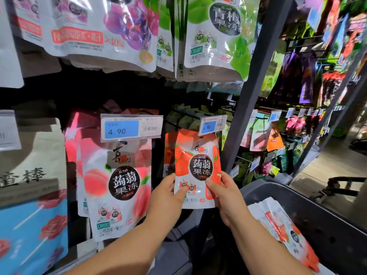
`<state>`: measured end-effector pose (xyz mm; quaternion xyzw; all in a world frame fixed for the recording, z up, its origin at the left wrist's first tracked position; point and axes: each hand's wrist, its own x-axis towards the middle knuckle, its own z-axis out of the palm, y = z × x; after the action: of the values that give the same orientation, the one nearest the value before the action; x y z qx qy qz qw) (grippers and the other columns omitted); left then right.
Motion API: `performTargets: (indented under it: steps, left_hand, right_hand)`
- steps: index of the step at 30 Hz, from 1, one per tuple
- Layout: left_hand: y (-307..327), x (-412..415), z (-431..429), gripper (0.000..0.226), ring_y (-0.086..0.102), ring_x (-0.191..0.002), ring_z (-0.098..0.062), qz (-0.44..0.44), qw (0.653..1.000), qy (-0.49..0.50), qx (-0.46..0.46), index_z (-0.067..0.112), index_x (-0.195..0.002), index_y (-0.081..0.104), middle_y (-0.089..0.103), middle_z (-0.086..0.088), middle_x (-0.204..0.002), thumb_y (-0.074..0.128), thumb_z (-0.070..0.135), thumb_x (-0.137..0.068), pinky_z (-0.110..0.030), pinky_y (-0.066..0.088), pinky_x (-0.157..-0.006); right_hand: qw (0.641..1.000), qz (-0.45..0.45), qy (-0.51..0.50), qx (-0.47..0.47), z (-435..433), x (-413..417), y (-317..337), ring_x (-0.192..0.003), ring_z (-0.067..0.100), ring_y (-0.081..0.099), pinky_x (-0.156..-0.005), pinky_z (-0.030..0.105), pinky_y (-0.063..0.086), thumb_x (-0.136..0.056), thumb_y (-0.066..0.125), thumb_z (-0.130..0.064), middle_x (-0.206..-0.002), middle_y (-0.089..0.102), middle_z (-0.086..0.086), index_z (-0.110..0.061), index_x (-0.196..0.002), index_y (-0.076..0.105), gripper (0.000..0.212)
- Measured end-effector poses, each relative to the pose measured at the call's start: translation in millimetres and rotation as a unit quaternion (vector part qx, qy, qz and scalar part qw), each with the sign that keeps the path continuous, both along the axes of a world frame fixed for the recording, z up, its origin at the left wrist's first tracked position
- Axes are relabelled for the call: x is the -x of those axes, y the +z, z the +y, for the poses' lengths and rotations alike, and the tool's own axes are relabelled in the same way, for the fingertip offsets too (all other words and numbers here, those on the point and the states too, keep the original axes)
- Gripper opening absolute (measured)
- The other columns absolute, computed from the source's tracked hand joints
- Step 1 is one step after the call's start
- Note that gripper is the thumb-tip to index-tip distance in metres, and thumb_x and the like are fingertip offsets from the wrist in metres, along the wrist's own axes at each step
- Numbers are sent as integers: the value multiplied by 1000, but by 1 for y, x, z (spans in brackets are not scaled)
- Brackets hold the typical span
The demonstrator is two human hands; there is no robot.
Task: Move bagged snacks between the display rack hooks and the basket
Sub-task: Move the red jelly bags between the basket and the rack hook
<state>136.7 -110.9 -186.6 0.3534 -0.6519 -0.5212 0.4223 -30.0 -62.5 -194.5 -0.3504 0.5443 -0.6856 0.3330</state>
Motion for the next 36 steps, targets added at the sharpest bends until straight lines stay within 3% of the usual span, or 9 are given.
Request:
performTargets:
  steps: [4,11,14,17,21,23,27,32,36]
  left_hand:
    - [-1,-1,-4,27,67,-95,0,-15,1000,20,-3,34,-112,62,71,19,-99,64,15,-93,-29,55,-87]
    - [-4,-4,-8,35,66,-95,-9,-86,995,47,-11,41,-101,50,70,13,-103,66,12,-89,-34,54,-87]
    - [-6,-6,-5,36,58,-93,-10,-166,986,31,13,33,-115,46,60,15,-103,64,15,-90,-26,44,-75]
    - [-10,-7,-2,39,55,-96,-12,-220,975,14,6,24,-122,46,61,9,-112,66,19,-88,-24,38,-74]
    - [-16,-6,0,47,55,-102,-18,-276,960,-4,-39,16,-130,45,59,4,-110,66,26,-90,-24,37,-78]
    - [-20,-5,1,48,57,-98,-21,-306,951,-9,-50,9,-128,44,59,2,-100,65,30,-90,-25,38,-75]
    - [-22,-1,4,54,62,-101,-24,-352,935,-34,-36,7,-132,47,66,-11,-117,63,38,-91,-24,39,-73]
    - [-11,17,26,31,54,-80,-19,-342,933,-89,67,15,-118,52,62,0,-89,59,35,-95,-28,36,-63]
    - [-13,46,53,14,51,-74,-17,-289,927,-173,167,22,-99,57,53,9,-78,65,31,-92,-31,44,-72]
  right_hand:
    - [1000,22,8,-6,-8,1,-1,-100,37,70,-89,52,56,-74,74,-23,-107,73,16,-10,-118,61,48]
    - [995,84,-5,-48,-25,1,1,-94,35,71,-86,51,57,-72,76,-33,-101,74,12,-13,-117,64,50]
    - [991,106,-21,-82,-26,0,-3,-94,35,71,-86,57,56,-66,80,-51,-101,75,9,-18,-115,65,61]
    - [976,169,-37,-130,-23,-1,-8,-93,21,71,-87,46,56,-67,72,-70,-102,75,-1,-23,-108,67,63]
    - [930,291,-64,-215,-6,0,3,-82,6,59,-64,18,43,-86,68,-48,-91,64,-11,-24,-105,63,31]
    - [912,337,-64,-226,6,6,6,-88,7,61,-70,20,45,-85,71,-44,-90,63,-16,-28,-111,61,32]
    - [928,302,-84,-201,46,31,5,-91,12,66,-89,30,52,-85,75,-33,-98,69,-8,-30,-104,62,23]
    - [908,312,-64,-272,120,84,2,-67,14,62,-63,37,54,-85,76,-23,-78,70,-5,-26,-87,69,7]
    - [842,365,2,-397,189,128,-9,-69,6,58,-68,24,47,-84,78,-25,-80,67,-4,-15,-91,70,14]
